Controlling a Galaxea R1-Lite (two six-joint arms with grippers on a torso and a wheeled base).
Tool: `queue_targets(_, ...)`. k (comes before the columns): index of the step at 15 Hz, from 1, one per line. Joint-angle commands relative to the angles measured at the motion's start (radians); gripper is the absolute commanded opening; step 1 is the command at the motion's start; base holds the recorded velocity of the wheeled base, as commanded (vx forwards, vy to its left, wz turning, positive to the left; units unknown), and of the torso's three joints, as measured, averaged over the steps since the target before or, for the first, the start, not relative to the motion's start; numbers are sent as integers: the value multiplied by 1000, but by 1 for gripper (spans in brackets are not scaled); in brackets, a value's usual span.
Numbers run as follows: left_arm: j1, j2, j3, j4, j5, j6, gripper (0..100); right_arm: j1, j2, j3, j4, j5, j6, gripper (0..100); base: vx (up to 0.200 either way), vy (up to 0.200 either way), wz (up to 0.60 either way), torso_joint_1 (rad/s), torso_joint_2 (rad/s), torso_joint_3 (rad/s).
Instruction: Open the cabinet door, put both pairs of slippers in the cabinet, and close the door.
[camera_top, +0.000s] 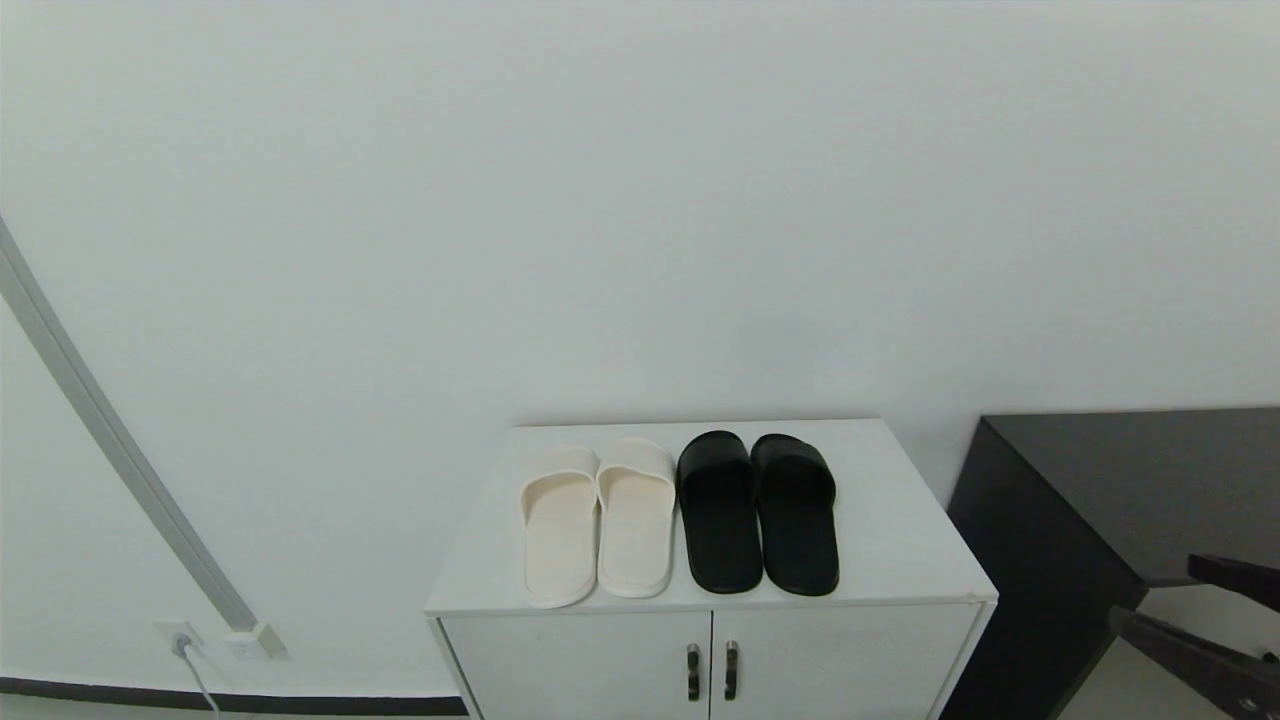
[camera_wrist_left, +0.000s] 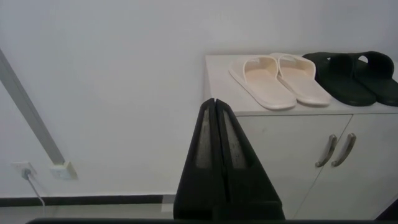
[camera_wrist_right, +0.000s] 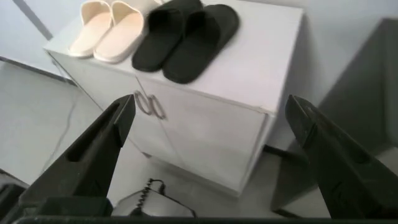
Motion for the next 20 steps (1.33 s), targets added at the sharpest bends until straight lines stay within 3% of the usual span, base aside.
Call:
queue_targets(1, 0, 0, 0, 0, 0, 0, 0, 192, 264, -89, -91, -106, 113, 100, 0, 0, 0, 0, 0, 0)
queue_targets(5, 0, 1, 0, 2, -11, 10, 0, 212, 529, -252, -109, -134, 173, 100, 0, 0, 0, 0, 0, 0)
queue_targets(12, 0, 1, 0, 0, -29, 14, 0, 274, 1006, -456, -382, -428, 215, 100, 0, 0, 0, 0, 0, 0)
queue_targets(20, 0, 1, 0, 0, -27, 13, 0, 316, 1232, -726, -389, -585, 213, 100, 0, 0, 0, 0, 0, 0)
